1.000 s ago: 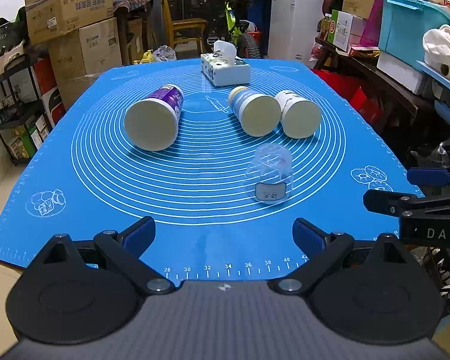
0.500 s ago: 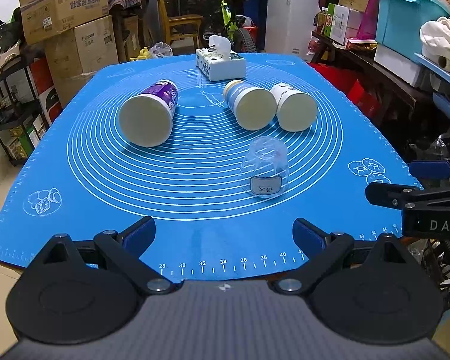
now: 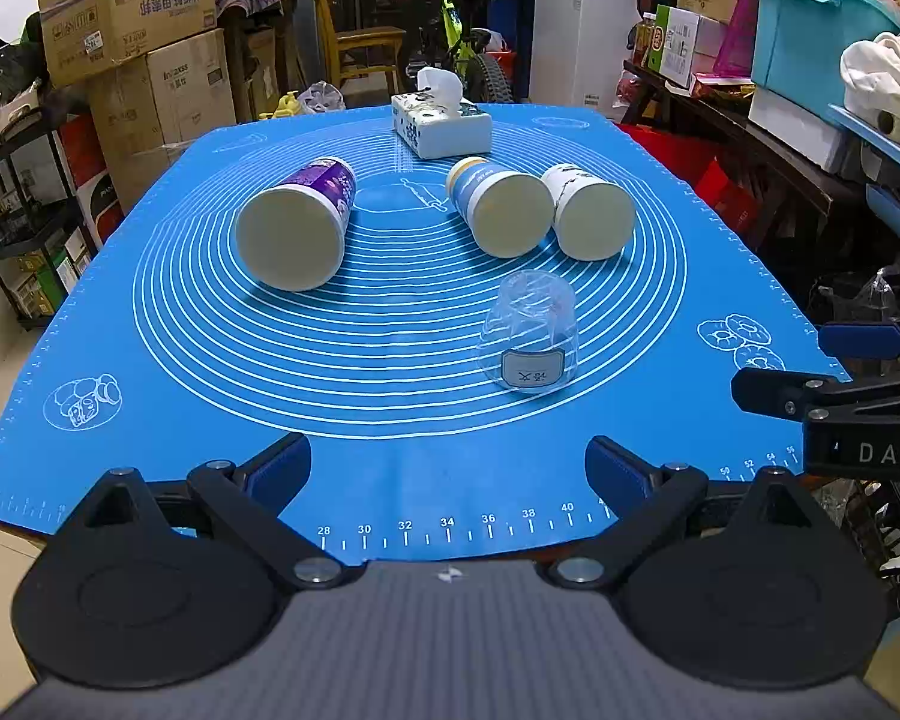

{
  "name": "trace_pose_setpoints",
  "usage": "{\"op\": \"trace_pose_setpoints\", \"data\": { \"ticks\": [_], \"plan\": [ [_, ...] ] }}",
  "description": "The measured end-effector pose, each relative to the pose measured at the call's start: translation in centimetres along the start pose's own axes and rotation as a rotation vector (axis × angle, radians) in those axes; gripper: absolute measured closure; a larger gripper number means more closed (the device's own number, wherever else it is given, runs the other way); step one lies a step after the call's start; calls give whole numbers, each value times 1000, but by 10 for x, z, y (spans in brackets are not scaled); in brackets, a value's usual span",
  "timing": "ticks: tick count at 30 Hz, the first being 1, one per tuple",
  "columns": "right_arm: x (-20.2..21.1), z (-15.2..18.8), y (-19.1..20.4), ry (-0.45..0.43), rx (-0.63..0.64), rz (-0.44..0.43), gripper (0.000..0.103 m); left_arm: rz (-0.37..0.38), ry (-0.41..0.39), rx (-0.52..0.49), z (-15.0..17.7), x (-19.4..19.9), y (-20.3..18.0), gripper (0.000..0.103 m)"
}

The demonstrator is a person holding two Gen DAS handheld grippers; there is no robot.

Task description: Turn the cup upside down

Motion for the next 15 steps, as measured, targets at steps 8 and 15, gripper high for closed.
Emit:
{"op": "trace_pose_setpoints", "data": {
  "ticks": [8, 15],
  "plan": [
    [0, 0, 1, 4, 1, 2, 21, 0, 0, -1, 0, 0, 0, 6],
    [0, 0, 0, 4, 1, 3, 21, 2, 5, -4, 3, -2, 0, 6]
  ]
}}
Point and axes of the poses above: each gripper's, at about its wrist camera, not at the fingertips, and x roughly against the way its jaws point, y to its left, z to its underside, the point moved 8 cm from there along -x, roughly the way its jaws point, and after that the axes turned 12 degrees about -y, right-handed, at the moved point
